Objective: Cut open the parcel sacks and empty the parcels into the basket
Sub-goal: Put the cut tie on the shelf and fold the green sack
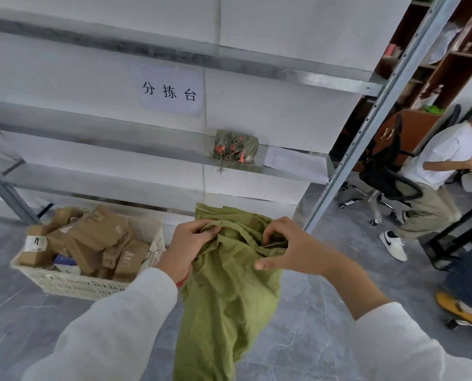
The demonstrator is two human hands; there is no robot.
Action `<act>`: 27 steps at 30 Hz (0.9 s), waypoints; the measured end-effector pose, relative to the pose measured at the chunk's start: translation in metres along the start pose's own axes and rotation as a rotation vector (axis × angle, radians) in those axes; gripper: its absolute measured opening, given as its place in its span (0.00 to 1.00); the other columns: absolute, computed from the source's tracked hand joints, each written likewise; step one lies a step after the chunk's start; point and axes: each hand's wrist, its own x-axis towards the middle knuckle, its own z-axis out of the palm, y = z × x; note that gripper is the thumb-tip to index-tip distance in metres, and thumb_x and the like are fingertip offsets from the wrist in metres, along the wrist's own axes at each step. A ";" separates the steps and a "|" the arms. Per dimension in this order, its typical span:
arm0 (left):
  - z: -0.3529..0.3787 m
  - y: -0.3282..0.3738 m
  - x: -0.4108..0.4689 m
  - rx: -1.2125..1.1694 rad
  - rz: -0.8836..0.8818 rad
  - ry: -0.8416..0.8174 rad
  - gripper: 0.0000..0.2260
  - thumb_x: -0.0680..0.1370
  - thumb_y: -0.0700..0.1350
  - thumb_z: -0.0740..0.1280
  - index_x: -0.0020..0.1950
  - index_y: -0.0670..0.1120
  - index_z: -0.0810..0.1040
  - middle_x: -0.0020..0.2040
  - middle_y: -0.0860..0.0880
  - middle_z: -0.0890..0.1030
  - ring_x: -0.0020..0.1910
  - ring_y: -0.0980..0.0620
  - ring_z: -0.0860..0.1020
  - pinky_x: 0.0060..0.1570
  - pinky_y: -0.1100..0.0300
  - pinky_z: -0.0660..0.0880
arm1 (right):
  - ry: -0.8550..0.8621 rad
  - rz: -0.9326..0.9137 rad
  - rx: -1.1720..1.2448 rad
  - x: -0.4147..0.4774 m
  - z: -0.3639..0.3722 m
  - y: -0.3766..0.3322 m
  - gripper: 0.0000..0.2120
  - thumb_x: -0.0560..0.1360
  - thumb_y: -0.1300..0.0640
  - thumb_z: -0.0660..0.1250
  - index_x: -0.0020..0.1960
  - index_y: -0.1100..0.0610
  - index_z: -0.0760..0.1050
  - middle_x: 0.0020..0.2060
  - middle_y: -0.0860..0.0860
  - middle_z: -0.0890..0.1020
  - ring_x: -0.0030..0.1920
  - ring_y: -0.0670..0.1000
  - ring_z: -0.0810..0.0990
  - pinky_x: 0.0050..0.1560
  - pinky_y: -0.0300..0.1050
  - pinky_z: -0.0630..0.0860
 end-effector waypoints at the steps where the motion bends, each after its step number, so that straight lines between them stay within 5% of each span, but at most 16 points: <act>1: -0.003 -0.001 -0.001 -0.013 -0.006 0.006 0.08 0.74 0.38 0.72 0.46 0.50 0.87 0.47 0.46 0.86 0.51 0.44 0.83 0.54 0.51 0.78 | 0.018 -0.002 -0.029 0.004 0.005 0.001 0.27 0.57 0.31 0.76 0.50 0.39 0.71 0.56 0.36 0.67 0.54 0.34 0.70 0.50 0.30 0.66; 6: -0.016 0.002 -0.014 0.098 0.053 0.017 0.08 0.76 0.42 0.71 0.45 0.56 0.85 0.46 0.52 0.86 0.49 0.51 0.83 0.52 0.57 0.78 | 0.131 -0.048 0.037 0.013 0.018 0.003 0.12 0.67 0.53 0.78 0.40 0.47 0.74 0.51 0.45 0.73 0.46 0.43 0.76 0.41 0.28 0.73; 9: -0.030 0.011 -0.021 0.235 0.138 0.027 0.05 0.77 0.45 0.69 0.44 0.54 0.84 0.44 0.53 0.85 0.46 0.54 0.82 0.48 0.61 0.75 | 0.075 -0.063 0.221 0.012 0.008 0.002 0.13 0.66 0.53 0.79 0.39 0.53 0.74 0.42 0.46 0.78 0.35 0.39 0.76 0.34 0.26 0.70; 13: -0.043 0.031 -0.028 0.257 0.164 0.015 0.06 0.77 0.46 0.69 0.46 0.44 0.81 0.46 0.40 0.82 0.48 0.42 0.80 0.53 0.46 0.76 | 0.057 -0.088 0.548 0.011 0.009 0.002 0.16 0.71 0.50 0.73 0.38 0.60 0.71 0.31 0.51 0.72 0.30 0.46 0.73 0.33 0.34 0.71; 16: -0.043 0.045 -0.029 0.275 0.077 -0.023 0.10 0.76 0.50 0.70 0.48 0.44 0.83 0.47 0.39 0.82 0.49 0.41 0.81 0.54 0.46 0.76 | 0.092 -0.032 0.888 0.013 0.023 -0.002 0.14 0.72 0.51 0.72 0.35 0.54 0.69 0.29 0.48 0.71 0.28 0.45 0.71 0.27 0.35 0.68; 19: -0.045 0.048 -0.029 0.526 -0.011 -0.067 0.06 0.76 0.52 0.68 0.47 0.52 0.84 0.44 0.50 0.84 0.45 0.53 0.82 0.48 0.59 0.74 | 0.097 0.089 1.075 0.014 0.033 -0.003 0.13 0.70 0.51 0.75 0.35 0.52 0.71 0.34 0.49 0.78 0.36 0.48 0.79 0.32 0.39 0.75; 22: -0.047 0.044 -0.032 0.726 0.075 -0.045 0.06 0.75 0.53 0.69 0.52 0.60 0.79 0.52 0.61 0.80 0.49 0.62 0.78 0.51 0.61 0.74 | 0.166 0.202 1.188 0.015 0.048 -0.002 0.12 0.68 0.52 0.77 0.41 0.55 0.74 0.39 0.54 0.82 0.40 0.52 0.83 0.38 0.44 0.80; 27: -0.030 0.041 -0.047 0.813 0.480 -0.065 0.13 0.74 0.61 0.67 0.57 0.61 0.76 0.66 0.56 0.66 0.67 0.56 0.66 0.68 0.55 0.63 | 0.286 0.416 1.353 0.013 0.068 -0.003 0.19 0.72 0.57 0.73 0.59 0.66 0.78 0.50 0.63 0.84 0.45 0.58 0.84 0.42 0.50 0.82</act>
